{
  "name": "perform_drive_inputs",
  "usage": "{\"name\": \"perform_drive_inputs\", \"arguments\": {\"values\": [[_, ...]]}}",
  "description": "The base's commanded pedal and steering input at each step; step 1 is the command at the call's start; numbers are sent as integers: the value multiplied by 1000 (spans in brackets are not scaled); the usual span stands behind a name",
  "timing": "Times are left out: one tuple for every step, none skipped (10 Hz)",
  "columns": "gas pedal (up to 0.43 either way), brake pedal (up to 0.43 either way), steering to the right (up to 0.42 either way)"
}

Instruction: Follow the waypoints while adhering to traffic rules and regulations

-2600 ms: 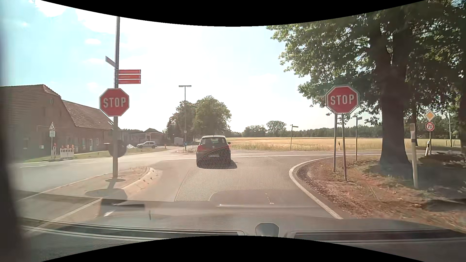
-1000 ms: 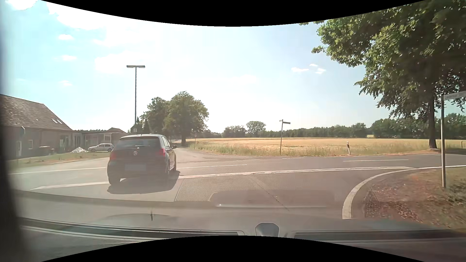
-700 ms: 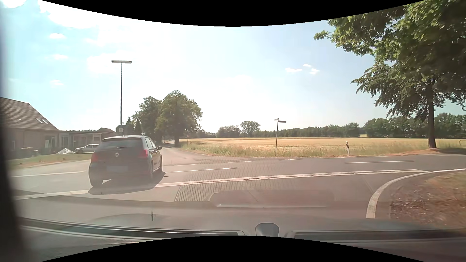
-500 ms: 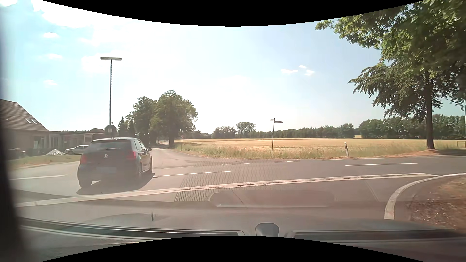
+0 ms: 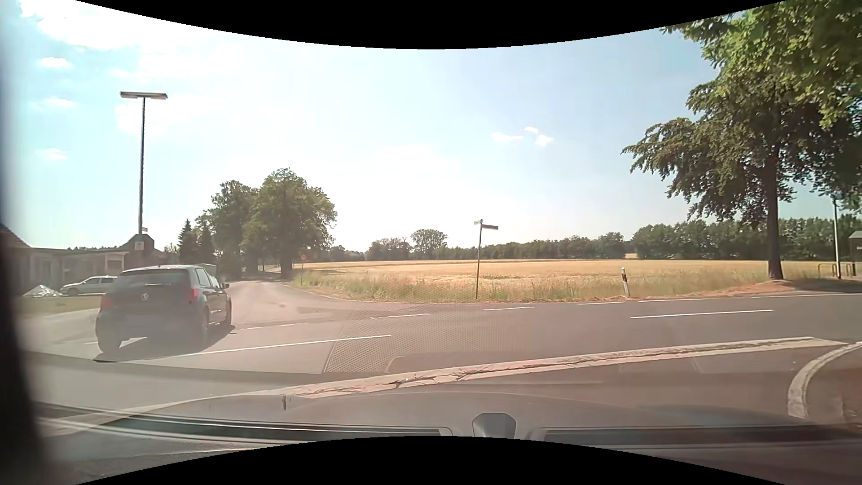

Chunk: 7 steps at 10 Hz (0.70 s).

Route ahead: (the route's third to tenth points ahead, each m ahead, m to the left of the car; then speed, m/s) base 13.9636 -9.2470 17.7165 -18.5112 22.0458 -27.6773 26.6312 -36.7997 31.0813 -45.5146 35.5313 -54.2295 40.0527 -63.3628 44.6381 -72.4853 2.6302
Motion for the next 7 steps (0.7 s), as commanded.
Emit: {"name": "perform_drive_inputs", "arguments": {"values": [[0, 6, 200], [0, 6, 202], [0, 6, 204], [0, 6, 206], [0, 6, 206], [0, 6, 207], [0, 6, 207]]}}
